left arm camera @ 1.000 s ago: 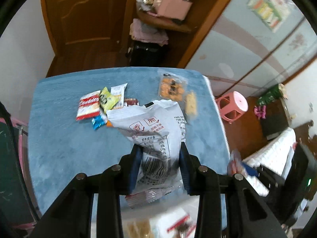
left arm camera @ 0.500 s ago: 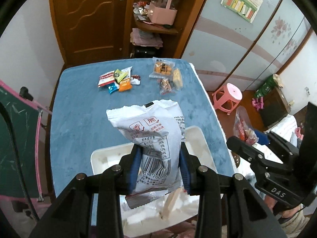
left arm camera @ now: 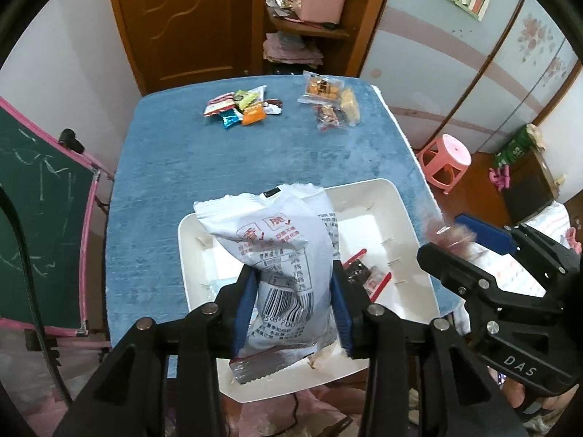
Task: Organize snacks
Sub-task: 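Carry both bags over the white tray and open both grippers to drop them, then lift both open grippers out of the tray toward the remaining snacks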
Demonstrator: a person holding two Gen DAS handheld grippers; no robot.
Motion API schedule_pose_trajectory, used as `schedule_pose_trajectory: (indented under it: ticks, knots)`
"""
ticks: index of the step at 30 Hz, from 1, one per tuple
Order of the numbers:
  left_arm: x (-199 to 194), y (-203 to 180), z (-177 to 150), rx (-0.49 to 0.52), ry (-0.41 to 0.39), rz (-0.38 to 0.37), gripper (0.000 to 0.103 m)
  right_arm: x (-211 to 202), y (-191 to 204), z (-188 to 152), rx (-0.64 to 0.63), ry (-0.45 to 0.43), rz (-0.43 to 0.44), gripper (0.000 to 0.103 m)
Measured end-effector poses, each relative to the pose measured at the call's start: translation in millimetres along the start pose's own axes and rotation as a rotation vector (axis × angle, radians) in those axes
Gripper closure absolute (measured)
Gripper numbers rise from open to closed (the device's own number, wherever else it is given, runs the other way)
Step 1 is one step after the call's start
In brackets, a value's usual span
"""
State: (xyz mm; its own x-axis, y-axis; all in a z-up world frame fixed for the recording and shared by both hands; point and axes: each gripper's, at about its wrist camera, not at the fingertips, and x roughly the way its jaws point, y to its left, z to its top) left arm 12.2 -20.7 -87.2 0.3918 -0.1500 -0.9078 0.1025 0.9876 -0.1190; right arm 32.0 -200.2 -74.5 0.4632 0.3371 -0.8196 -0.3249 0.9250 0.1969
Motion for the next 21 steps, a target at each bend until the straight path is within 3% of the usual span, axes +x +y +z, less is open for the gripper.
schedule_pose_trajectory:
  ticks: [2,5,13,21]
  knots:
    - [-3.3,0.9,-1.4,-0.004,-0.009,-0.005,0.028,-3.6,1.3,0.2,0.006,-0.007,0.001,0.038]
    - [-9.5,4.7,-3.6,-0.018,-0.037,0.015,0.019,-11.5,-1.2,1.2,0.024,-0.043,0.004,0.031]
    - [-14.6,8.6,-4.0,-0.033,-0.038,0.004,0.019,-23.9,-0.8,1.2,0.059,-0.087,0.020,0.030]
    - [-18.6,5.9,-1.2,-0.026,-0.044,0.011,0.019,-18.1,-5.7,-0.2,0.092,-0.054,0.023,0.030]
